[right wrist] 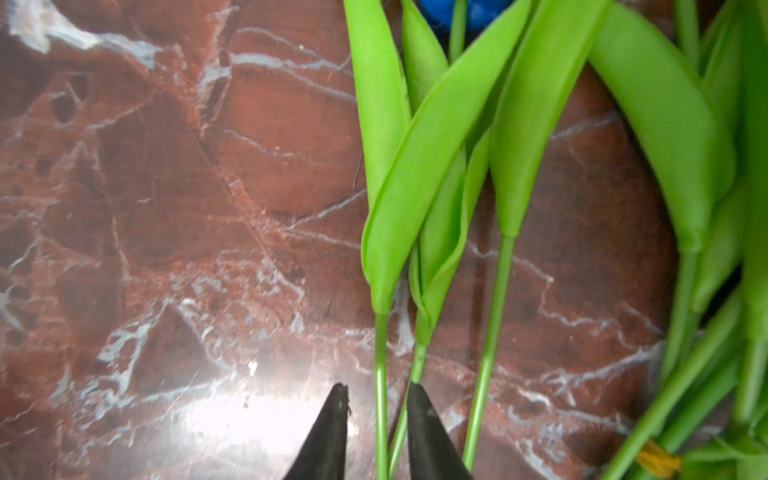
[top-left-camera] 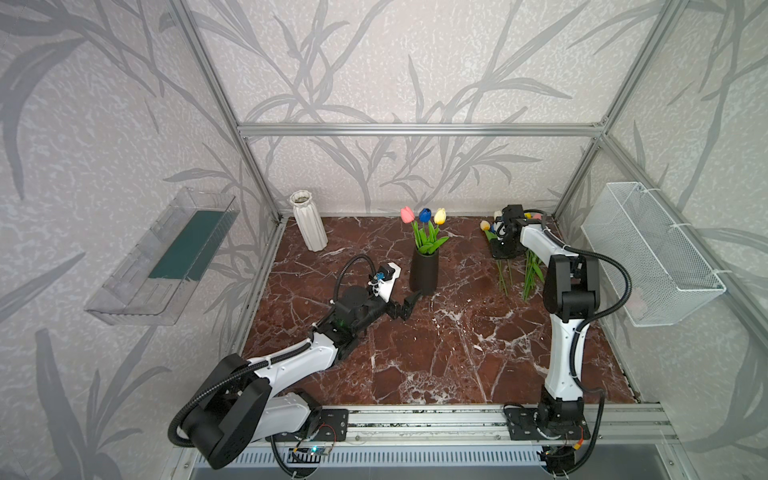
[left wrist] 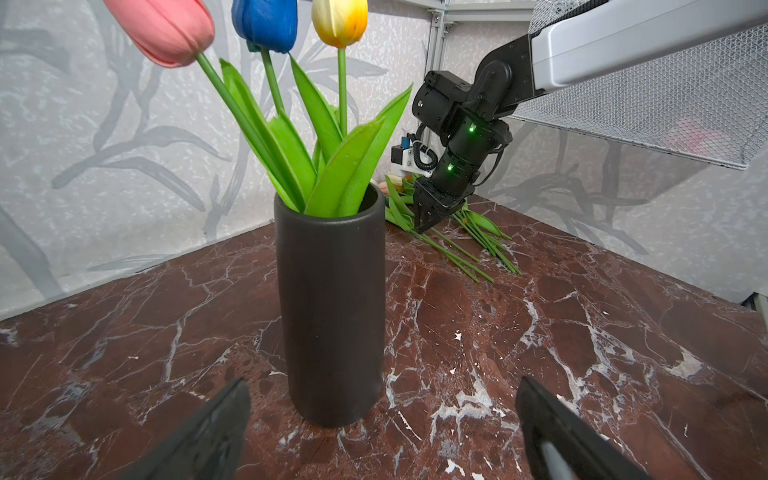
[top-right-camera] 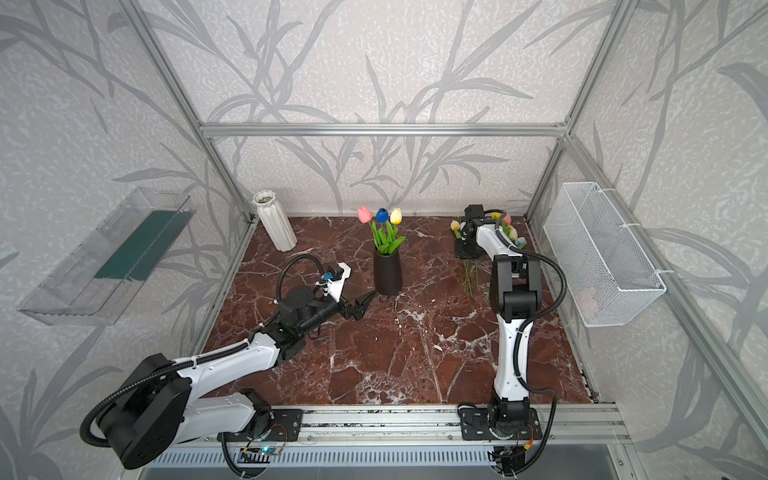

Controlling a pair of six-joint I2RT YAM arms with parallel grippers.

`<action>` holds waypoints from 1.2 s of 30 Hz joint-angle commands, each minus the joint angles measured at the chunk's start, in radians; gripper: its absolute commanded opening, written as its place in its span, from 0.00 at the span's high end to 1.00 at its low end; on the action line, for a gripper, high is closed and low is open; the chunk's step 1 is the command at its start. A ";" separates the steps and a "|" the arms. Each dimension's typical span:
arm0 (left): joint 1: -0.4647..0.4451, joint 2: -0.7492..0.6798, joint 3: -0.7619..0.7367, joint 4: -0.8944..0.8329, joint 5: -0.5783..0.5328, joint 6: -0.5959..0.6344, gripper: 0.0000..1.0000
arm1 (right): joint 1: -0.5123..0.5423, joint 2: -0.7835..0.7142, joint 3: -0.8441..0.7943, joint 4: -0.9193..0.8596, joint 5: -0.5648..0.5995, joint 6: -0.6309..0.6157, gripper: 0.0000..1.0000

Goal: Arrange the flowers into the vase
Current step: 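Lower the right gripper and close it on the pale yellow tulip stem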

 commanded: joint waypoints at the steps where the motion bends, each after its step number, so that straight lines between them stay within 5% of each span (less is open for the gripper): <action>1: -0.004 0.017 0.032 0.014 0.015 0.006 0.00 | 0.012 0.036 0.051 -0.065 0.026 -0.020 0.74; 19: -0.003 0.031 0.045 0.015 0.013 0.010 0.00 | 0.026 0.113 0.085 -0.072 0.027 -0.001 0.89; 36: -0.004 -0.033 0.033 0.015 0.018 0.011 0.00 | 0.084 -0.236 -0.196 0.146 0.015 0.053 1.00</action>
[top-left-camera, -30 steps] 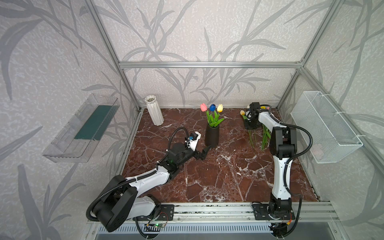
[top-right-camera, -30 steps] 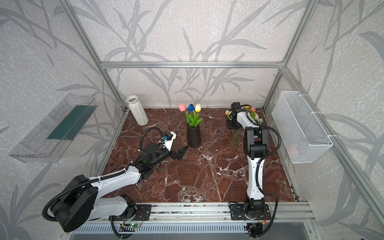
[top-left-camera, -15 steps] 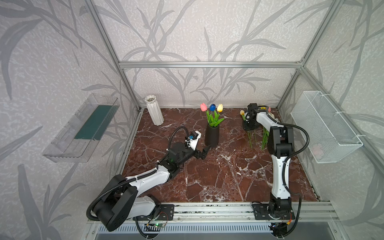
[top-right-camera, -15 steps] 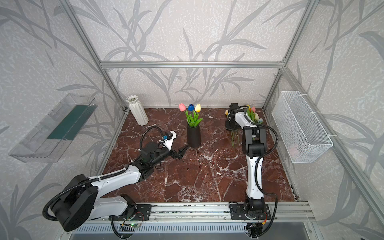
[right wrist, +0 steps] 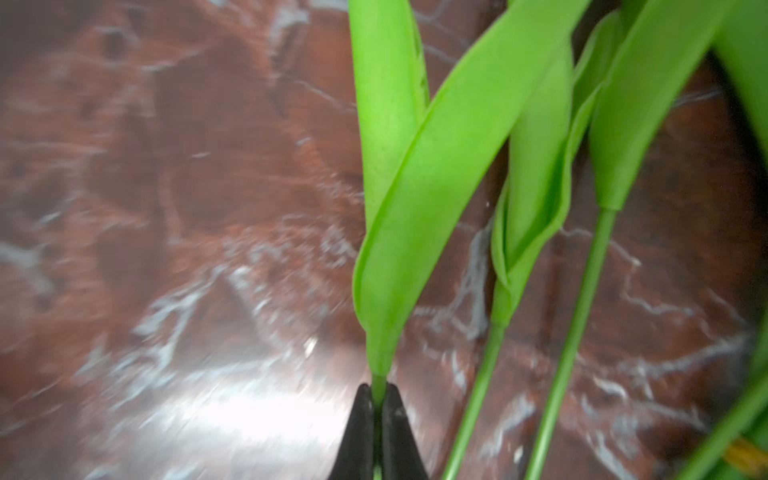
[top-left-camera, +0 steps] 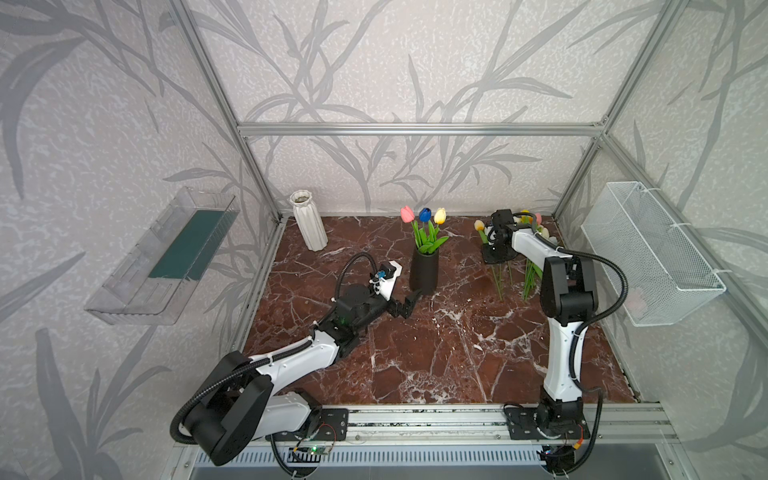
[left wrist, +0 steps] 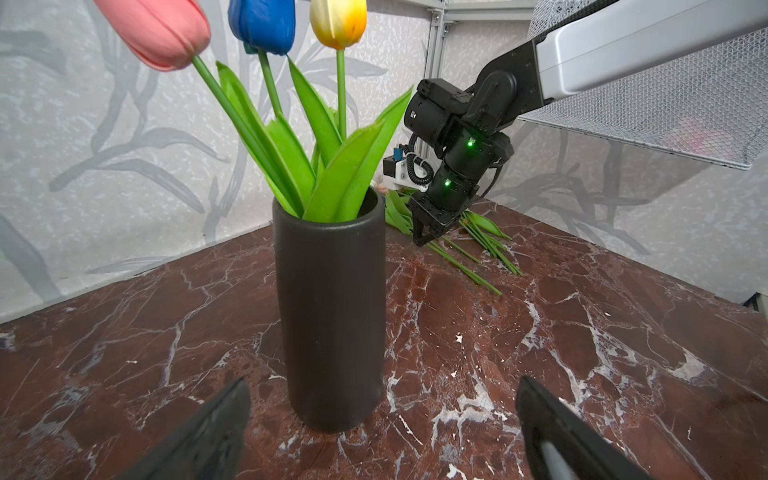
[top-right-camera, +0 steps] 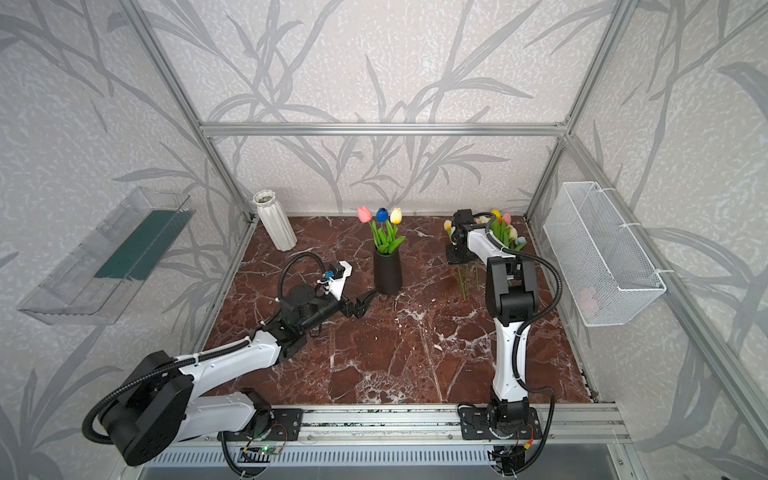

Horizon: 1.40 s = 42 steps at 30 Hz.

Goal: Arrange the flowers into the vase
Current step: 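Lower the right gripper and close it on the pale yellow tulip stem, then lift the pale yellow tulip and lower it into the brown vase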

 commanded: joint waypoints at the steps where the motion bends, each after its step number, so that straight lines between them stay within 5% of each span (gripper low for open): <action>1: -0.004 -0.042 0.015 0.020 0.017 0.004 0.01 | 0.013 -0.150 -0.053 0.074 -0.014 0.034 1.00; 8: -0.004 -0.094 -0.025 0.053 0.011 -0.024 0.00 | 0.015 -0.495 -0.323 0.311 -0.141 0.078 1.00; 12: -0.005 -0.105 -0.043 0.074 0.033 -0.029 0.01 | 0.017 -0.708 -0.527 0.584 -0.336 0.046 1.00; 22: -0.005 -0.097 -0.048 0.103 0.024 -0.034 0.00 | 0.063 -1.031 -0.852 1.122 -0.567 0.139 1.00; 31: -0.005 -0.081 -0.054 0.126 -0.009 -0.027 0.00 | 0.271 -0.987 -0.940 1.525 -0.455 0.196 1.00; 42: -0.006 -0.066 -0.045 0.120 -0.021 -0.019 0.00 | 0.325 -0.743 -0.826 1.752 -0.401 0.221 1.00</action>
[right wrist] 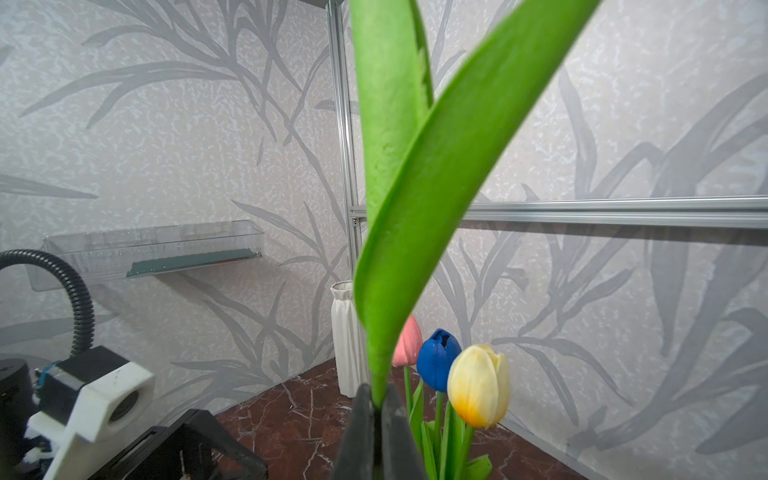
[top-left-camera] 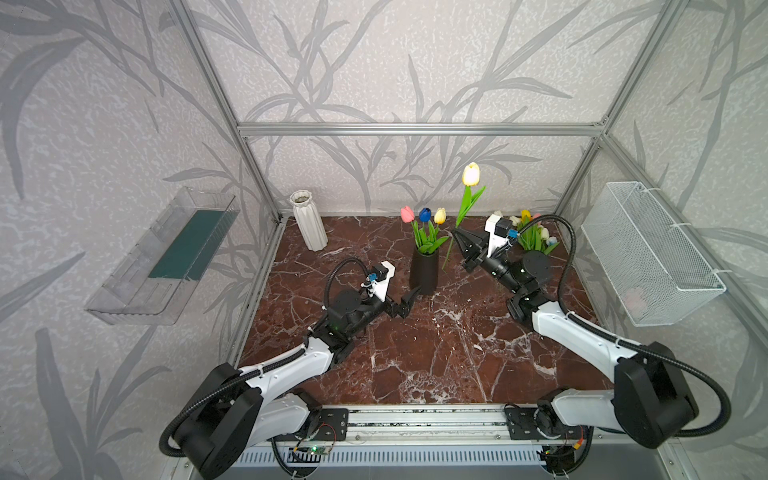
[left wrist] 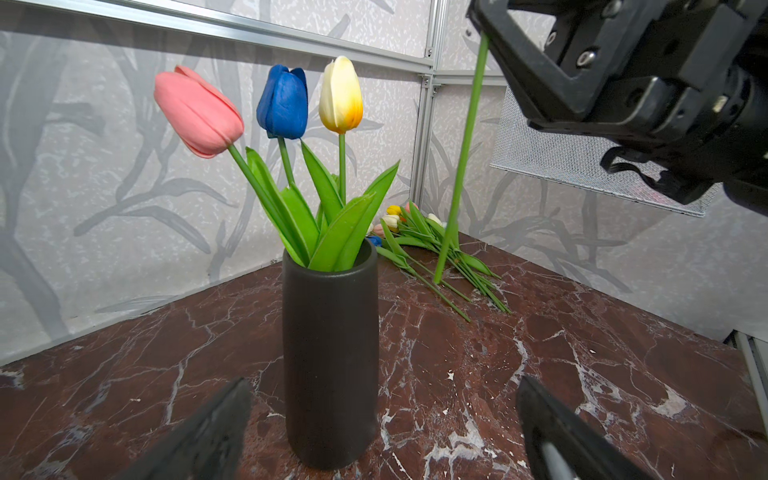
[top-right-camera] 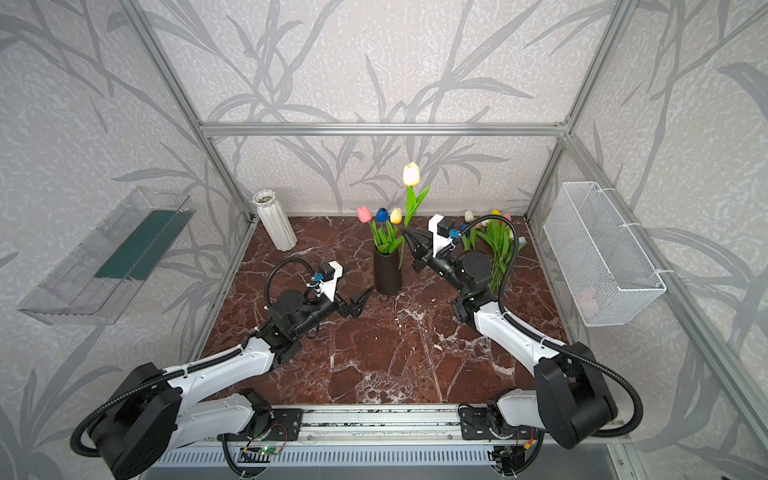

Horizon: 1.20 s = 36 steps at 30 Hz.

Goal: Arrange the flowers into the vase
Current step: 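Lift the pale yellow tulip and lower it into the brown vase, then open the right gripper and move it back to the tulip pile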

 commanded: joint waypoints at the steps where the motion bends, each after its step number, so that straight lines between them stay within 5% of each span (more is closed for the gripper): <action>1: -0.005 0.003 0.004 0.023 -0.013 0.009 0.01 | 0.011 0.060 0.081 0.135 0.027 0.017 1.00; 16: -0.005 0.011 0.016 -0.014 -0.036 0.032 0.01 | 0.012 0.255 0.198 0.132 0.057 -0.069 1.00; 36: -0.004 0.090 0.045 0.029 -0.007 -0.001 0.01 | 0.014 0.168 0.103 -0.009 -0.028 -0.113 0.94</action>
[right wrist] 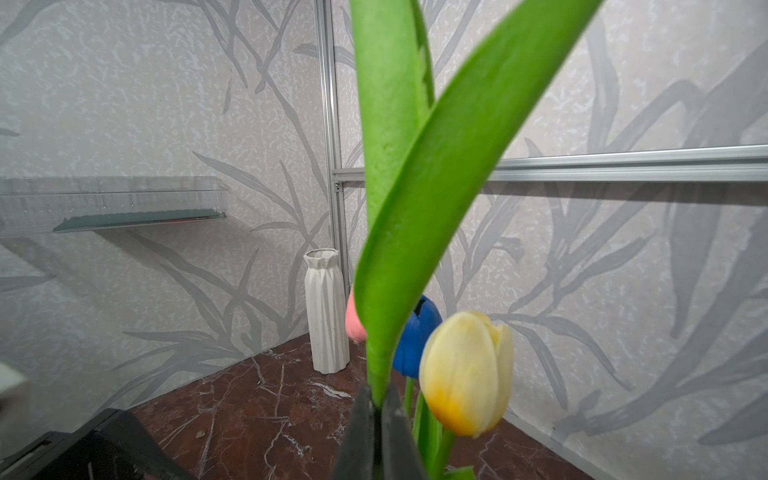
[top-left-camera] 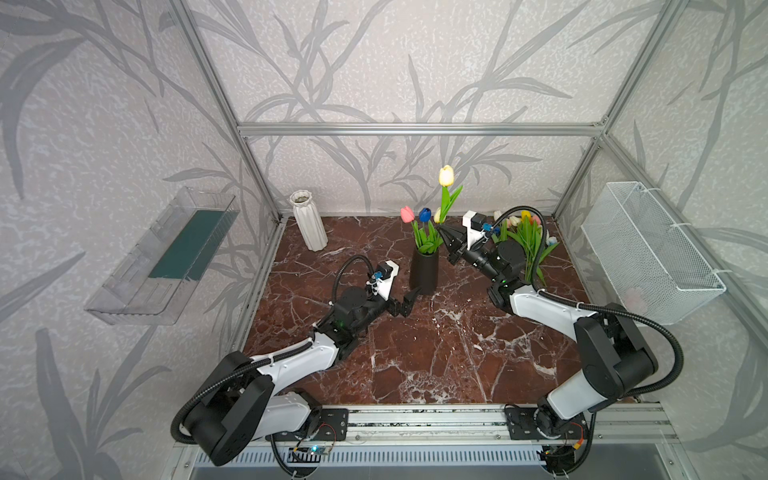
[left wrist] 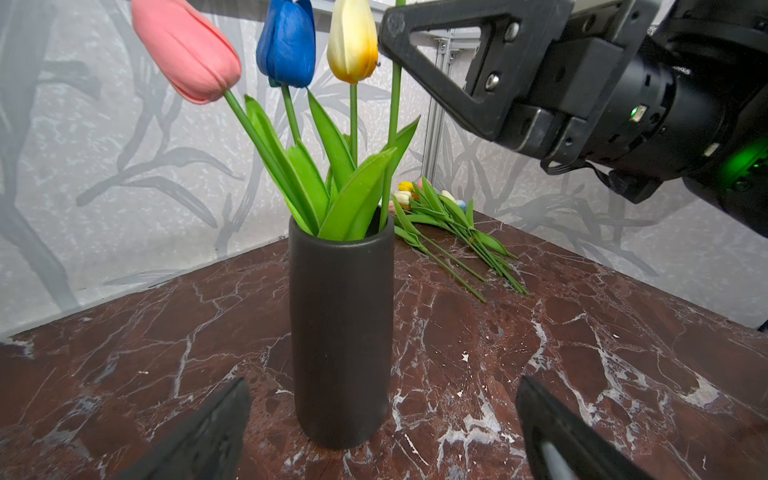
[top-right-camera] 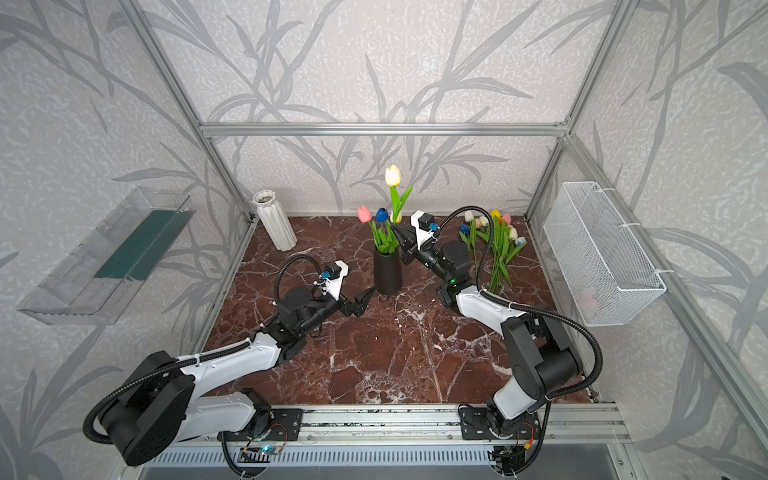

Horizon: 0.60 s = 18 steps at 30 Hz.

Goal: Arrange the flowers into the vase
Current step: 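Open the right gripper and move it back to the tulip pile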

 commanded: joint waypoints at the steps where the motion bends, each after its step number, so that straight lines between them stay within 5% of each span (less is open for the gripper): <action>1: -0.004 0.007 0.024 0.042 0.011 -0.011 0.01 | 0.005 -0.049 0.012 -0.052 -0.028 -0.025 0.92; 8: -0.005 -0.009 0.005 0.050 -0.001 -0.017 0.00 | 0.007 -0.088 0.014 -0.142 0.005 -0.031 0.70; 18: -0.005 -0.031 -0.012 0.044 -0.014 -0.004 0.01 | 0.044 -0.146 0.081 -0.399 0.082 -0.117 0.63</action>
